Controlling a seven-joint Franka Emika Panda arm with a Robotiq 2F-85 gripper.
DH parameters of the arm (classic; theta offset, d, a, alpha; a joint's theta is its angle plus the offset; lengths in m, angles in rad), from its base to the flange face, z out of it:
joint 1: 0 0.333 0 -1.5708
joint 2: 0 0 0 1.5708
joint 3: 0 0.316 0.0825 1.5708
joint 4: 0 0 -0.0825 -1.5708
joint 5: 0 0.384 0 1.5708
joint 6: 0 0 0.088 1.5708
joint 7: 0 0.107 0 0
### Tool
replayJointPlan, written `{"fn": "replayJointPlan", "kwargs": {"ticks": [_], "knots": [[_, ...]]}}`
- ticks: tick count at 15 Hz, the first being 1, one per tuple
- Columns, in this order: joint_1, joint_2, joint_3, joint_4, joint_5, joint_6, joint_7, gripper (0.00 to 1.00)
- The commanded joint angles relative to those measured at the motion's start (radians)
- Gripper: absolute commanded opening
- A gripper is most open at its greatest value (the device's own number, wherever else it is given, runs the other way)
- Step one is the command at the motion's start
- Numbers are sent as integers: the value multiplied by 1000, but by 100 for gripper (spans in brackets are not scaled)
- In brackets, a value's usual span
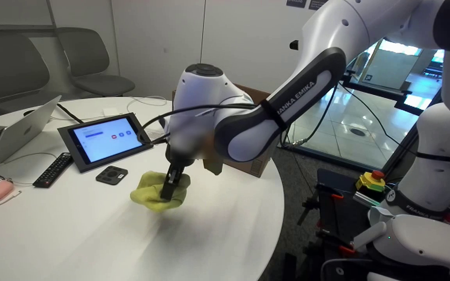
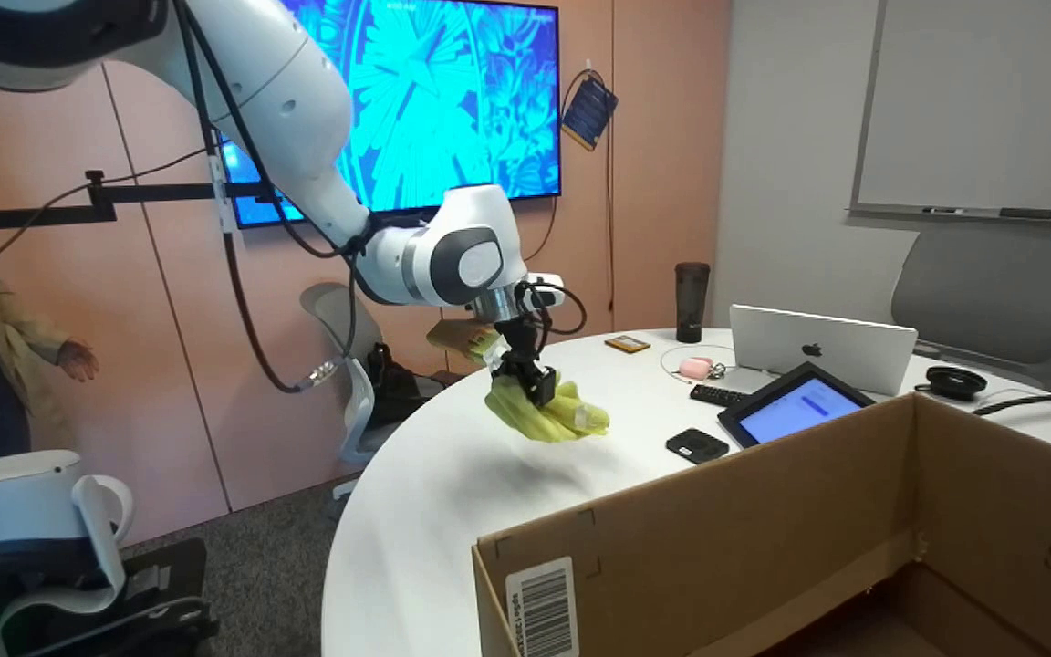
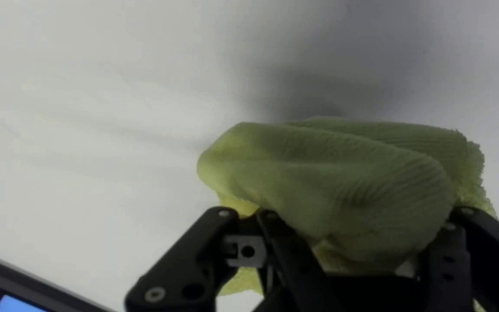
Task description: Put the marker on the towel, fold the towel twice, place the towel inside the box
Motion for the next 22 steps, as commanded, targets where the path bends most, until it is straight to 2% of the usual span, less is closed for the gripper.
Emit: {"fn": "replayJointPlan", "kwargs": {"ticks": [1,6,9,16,22], "knots": [[26,-139,-62,-91,-19,15,140,0],[23,-288,-146,-148,-62,-8,363,0],[7,-350,-201,-150,-143,-23,504,0],[-130,-392,-255,-93,-323,-106,753,0],[-240,-364,-268,-63,-373,-174,885,0]]}}
